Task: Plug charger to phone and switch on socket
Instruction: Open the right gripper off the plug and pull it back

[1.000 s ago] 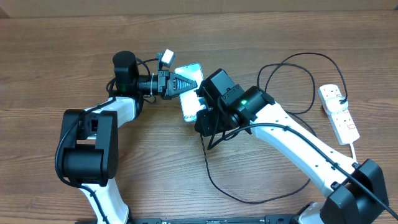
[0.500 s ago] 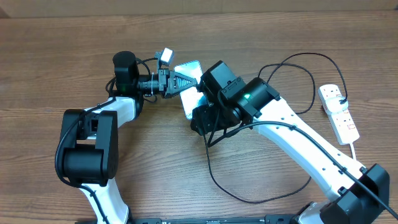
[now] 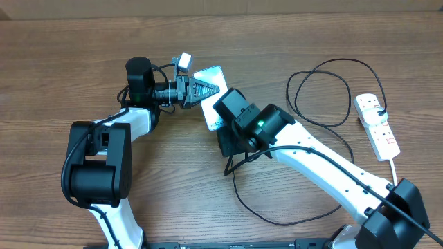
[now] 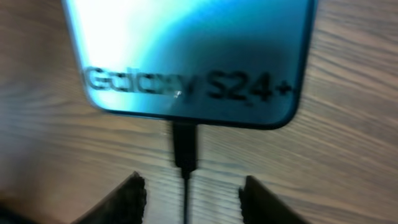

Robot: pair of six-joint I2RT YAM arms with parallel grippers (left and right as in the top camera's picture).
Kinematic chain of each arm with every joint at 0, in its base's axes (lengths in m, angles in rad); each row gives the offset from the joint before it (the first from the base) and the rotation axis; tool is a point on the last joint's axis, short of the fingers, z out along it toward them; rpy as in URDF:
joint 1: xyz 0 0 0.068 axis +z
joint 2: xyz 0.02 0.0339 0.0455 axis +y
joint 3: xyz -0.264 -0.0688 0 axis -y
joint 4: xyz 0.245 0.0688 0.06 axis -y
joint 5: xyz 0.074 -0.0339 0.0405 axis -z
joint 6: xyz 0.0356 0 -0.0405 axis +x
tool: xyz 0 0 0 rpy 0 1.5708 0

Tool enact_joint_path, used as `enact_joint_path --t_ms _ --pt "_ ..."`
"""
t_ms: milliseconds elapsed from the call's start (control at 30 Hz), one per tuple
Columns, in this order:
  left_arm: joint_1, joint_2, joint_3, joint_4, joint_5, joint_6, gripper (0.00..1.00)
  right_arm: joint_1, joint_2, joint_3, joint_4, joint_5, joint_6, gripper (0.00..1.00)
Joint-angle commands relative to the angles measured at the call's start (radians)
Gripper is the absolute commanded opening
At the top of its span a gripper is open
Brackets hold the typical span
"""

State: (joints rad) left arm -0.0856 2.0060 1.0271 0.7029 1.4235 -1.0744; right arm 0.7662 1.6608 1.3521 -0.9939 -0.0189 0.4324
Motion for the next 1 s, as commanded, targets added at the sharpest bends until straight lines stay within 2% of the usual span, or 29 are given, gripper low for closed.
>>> enact_joint_path --t_ms 0,100,233,267,967 --pt "-0.005 -0.006 0.013 0.002 0.002 -0.019 0.04 0.002 0.002 -0.043 0.025 0.093 0.052 0.34" --pt "-0.005 -0.006 0.013 0.002 0.002 -0.019 0.04 0.002 0.002 -0.063 0.06 0.093 0.051 0.26" --pt "-0.006 -0.006 0.013 0.002 0.007 -0.019 0.04 0.002 0.002 -0.082 0.092 0.092 0.055 0.06" --pt "-0.006 -0.006 0.013 0.001 0.01 -0.019 0.04 0.002 0.002 -0.082 0.098 0.092 0.055 0.04" --pt "-0.008 -0.006 0.013 0.002 0.071 0.058 0.04 -0.003 0.002 0.005 0.156 0.093 0.023 0.04"
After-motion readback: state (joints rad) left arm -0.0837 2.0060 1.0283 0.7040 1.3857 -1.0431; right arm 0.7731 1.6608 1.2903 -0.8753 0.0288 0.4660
